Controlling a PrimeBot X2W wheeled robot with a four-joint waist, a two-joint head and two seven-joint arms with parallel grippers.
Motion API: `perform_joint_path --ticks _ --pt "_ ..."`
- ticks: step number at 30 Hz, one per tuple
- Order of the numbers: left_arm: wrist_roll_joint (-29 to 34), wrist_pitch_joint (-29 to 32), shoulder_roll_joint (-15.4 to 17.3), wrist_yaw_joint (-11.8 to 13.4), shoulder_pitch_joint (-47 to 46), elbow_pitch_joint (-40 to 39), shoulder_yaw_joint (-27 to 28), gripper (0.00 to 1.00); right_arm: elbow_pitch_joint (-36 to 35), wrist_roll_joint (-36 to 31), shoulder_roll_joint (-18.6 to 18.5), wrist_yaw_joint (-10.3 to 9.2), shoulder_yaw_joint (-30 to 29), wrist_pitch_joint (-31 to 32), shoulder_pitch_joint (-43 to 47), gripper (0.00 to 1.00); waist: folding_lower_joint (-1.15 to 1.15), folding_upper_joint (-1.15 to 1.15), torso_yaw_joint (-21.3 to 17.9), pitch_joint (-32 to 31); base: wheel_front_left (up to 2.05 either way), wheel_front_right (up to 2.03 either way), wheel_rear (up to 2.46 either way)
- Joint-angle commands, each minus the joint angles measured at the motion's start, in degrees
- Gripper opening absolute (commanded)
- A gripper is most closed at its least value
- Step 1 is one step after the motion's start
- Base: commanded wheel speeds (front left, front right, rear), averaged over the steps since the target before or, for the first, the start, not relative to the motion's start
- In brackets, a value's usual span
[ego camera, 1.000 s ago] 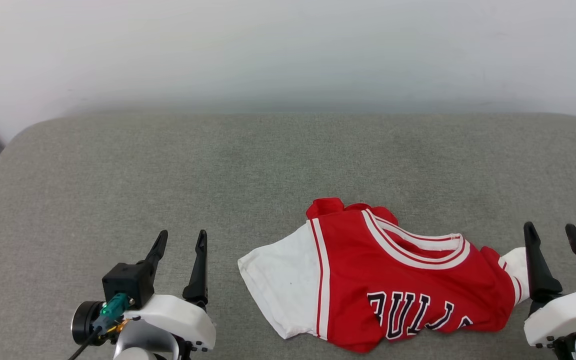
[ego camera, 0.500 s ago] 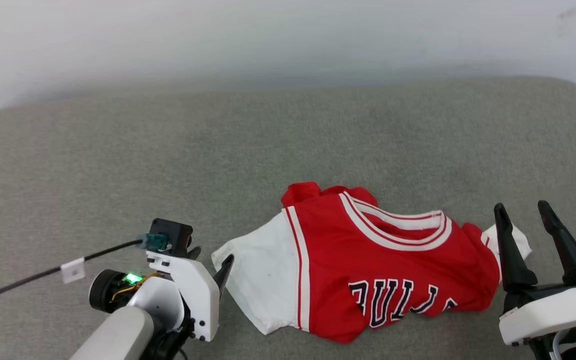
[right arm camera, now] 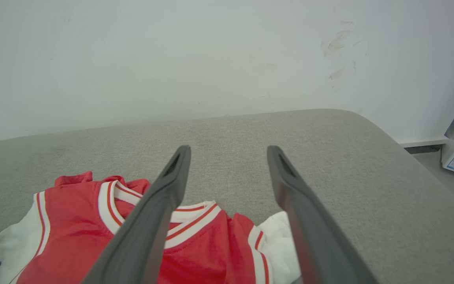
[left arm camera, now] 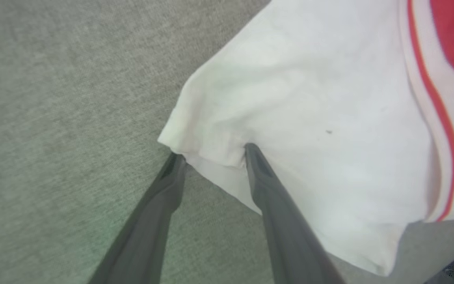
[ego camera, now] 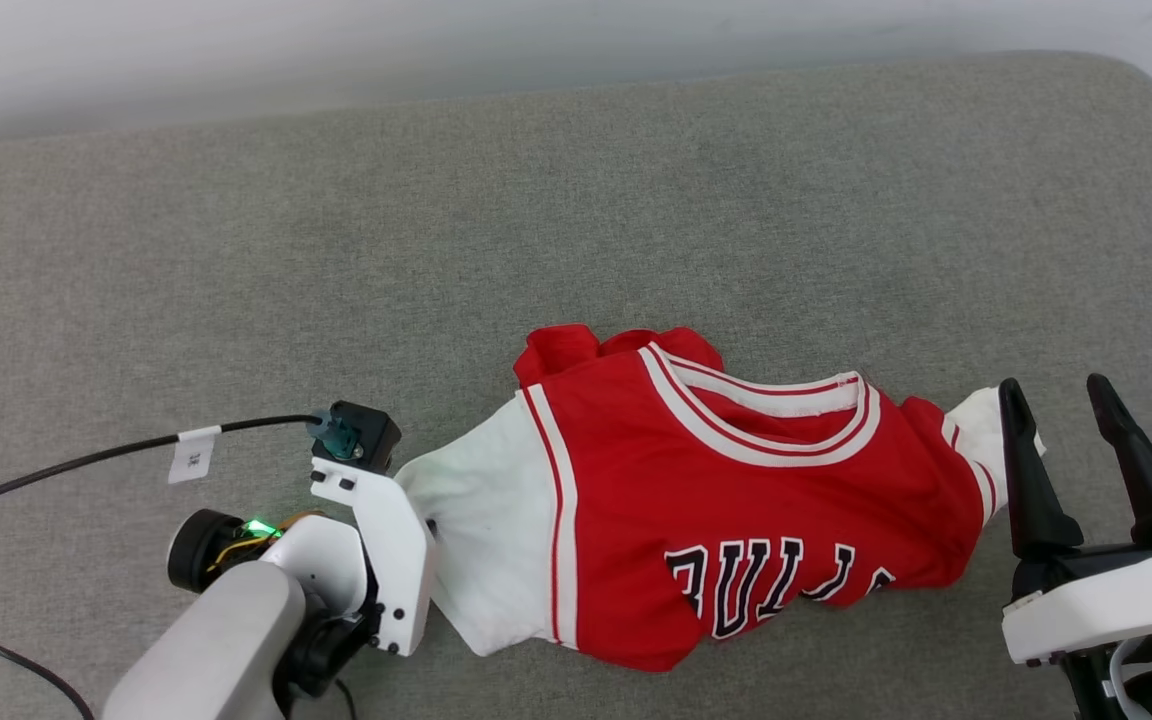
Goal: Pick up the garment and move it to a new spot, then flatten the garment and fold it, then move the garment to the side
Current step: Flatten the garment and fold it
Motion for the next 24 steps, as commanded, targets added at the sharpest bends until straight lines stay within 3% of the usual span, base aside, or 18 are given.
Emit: perform_joint_path --ticks 1,10,16,20,24 --pt "-0.2 -0.4 -1.8 0.4 2.6 1.8 -1.2 0.00 0.2 0.3 0.2 -0.04 -0.2 -0.4 -0.4 1.00 0.00 0.00 0.1 -0.1 0.00 0.00 0.00" --pt "1.0 -13.6 -0.9 6.0 4.5 -3.3 5.6 0.00 0.2 4.0 -0.4 -0.04 -3.1 4.3 0.8 1.00 0.00 0.00 2.5 -2.7 0.00 0.00 0.00" --pt "2.2 -18.6 0.9 9.6 7.4 -10.2 8.7 0.00 5.4 9.6 -4.2 -0.04 -8.3 16.8 0.5 1.00 0.00 0.00 3.9 -3.5 0.00 0.00 0.00" --pt "3.2 -19.4 1.4 10.9 8.0 -14.9 8.9 0.00 11.2 12.6 -8.1 -0.03 -10.9 27.8 -1.5 1.00 0.00 0.00 5.4 -2.6 0.00 0.00 0.00" --pt "4.0 -19.1 1.3 11.5 7.4 -18.1 8.2 0.00 15.2 15.0 -10.7 -0.03 -11.6 35.0 -4.7 1.00 0.00 0.00 6.7 -1.0 0.00 0.00 0.00"
